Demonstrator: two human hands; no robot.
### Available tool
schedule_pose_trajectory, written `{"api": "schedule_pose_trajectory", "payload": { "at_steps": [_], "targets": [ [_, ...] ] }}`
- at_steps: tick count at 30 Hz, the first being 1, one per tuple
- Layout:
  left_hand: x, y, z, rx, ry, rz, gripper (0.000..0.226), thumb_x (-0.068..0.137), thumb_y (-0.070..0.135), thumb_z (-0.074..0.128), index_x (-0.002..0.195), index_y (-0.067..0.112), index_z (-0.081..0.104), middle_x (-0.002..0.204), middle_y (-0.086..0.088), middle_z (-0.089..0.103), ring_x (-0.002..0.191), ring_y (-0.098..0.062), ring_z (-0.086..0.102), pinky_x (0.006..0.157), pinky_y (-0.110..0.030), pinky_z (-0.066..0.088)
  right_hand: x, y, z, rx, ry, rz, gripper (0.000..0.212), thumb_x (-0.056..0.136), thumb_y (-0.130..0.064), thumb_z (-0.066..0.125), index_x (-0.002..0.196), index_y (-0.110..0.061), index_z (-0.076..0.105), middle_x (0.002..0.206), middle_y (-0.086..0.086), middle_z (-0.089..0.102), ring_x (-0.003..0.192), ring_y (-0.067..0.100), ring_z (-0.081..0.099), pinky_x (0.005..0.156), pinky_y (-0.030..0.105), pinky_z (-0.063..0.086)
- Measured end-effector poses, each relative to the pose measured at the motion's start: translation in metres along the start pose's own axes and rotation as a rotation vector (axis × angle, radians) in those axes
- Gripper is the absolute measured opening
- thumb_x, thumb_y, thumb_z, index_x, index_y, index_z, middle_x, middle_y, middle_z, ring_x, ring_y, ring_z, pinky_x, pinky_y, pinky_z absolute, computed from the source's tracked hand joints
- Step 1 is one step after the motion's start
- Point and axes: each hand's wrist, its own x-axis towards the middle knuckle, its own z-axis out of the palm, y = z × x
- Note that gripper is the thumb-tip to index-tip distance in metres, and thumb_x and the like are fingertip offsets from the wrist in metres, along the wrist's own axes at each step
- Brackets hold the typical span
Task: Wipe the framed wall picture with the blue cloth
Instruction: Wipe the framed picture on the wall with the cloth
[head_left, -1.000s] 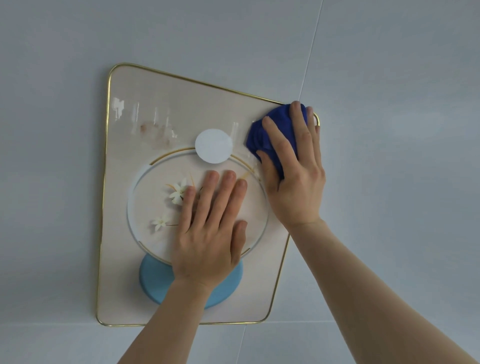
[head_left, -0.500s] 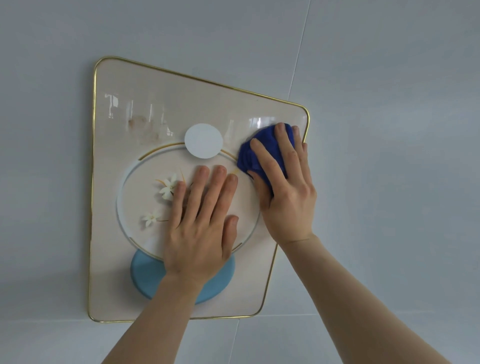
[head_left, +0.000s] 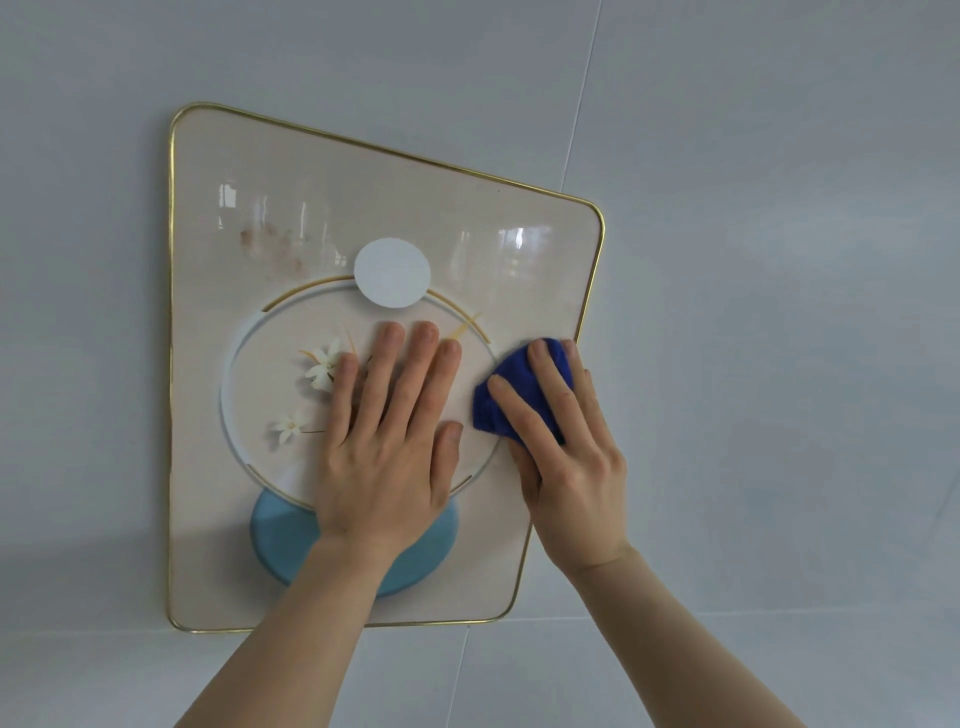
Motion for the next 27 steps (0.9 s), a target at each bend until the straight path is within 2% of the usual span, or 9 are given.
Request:
{"api": "schedule_pose_trajectory", "payload": {
  "at_steps": [2, 5, 15, 21, 27],
  "targets": [
    [0.0, 0.0, 0.001, 0.001, 0.012, -0.001, 0.063, 0.108, 0.037, 0.032, 0.165, 0.016, 0.015, 0.173, -0.005, 0.013, 0.16, -0.029, 0.01, 0.131, -0.05, 0.004, -0.012, 0.0, -0.004, -0.014, -0.036, 0.0, 0.046, 0.093, 0.004, 0.074, 0.133, -0.019, 0.072, 0.155, 0.012, 0.056, 0.152, 0.036, 0.044, 0.097, 0.048, 0.062],
    [0.0, 0.0, 0.002, -0.004, 0.026, 0.0, 0.063, 0.108, 0.036, 0.032, 0.165, 0.016, 0.016, 0.173, -0.005, 0.013, 0.16, -0.029, 0.011, 0.131, -0.051, 0.006, -0.021, 0.0, -0.01, -0.023, -0.079, -0.012, 0.045, 0.094, 0.003, 0.073, 0.133, -0.021, 0.073, 0.155, 0.009, 0.056, 0.152, 0.032, 0.045, 0.083, 0.04, 0.066],
    [0.0, 0.0, 0.002, 0.0, 0.022, 0.001, 0.064, 0.107, 0.037, 0.035, 0.165, 0.016, 0.016, 0.173, -0.005, 0.014, 0.16, -0.029, 0.009, 0.131, -0.05, 0.006, -0.027, -0.007, -0.017, -0.048, -0.13, 0.051, 0.051, 0.089, 0.008, 0.076, 0.131, -0.02, 0.073, 0.154, 0.009, 0.058, 0.148, 0.034, 0.049, 0.08, 0.037, 0.067],
    [0.0, 0.0, 0.0, -0.013, 0.0, 0.0, 0.064, 0.107, 0.038, 0.033, 0.165, 0.017, 0.016, 0.173, -0.004, 0.013, 0.161, -0.028, 0.008, 0.131, -0.05, 0.004, -0.044, -0.009, -0.03, -0.126, -0.225, 0.067, 0.064, 0.077, 0.015, 0.081, 0.129, -0.02, 0.074, 0.149, 0.009, 0.063, 0.14, 0.035, 0.059, 0.064, 0.035, 0.066],
    [0.0, -0.002, -0.007, -0.065, -0.046, -0.003, 0.064, 0.107, 0.037, 0.037, 0.165, 0.016, 0.017, 0.173, -0.004, 0.014, 0.161, -0.029, 0.009, 0.13, -0.053, 0.012, -0.039, -0.019, -0.044, -0.175, -0.338, 0.11, 0.065, 0.071, 0.012, 0.086, 0.125, -0.023, 0.074, 0.144, 0.005, 0.068, 0.13, 0.032, 0.068, 0.054, 0.035, 0.063]
  ]
}}
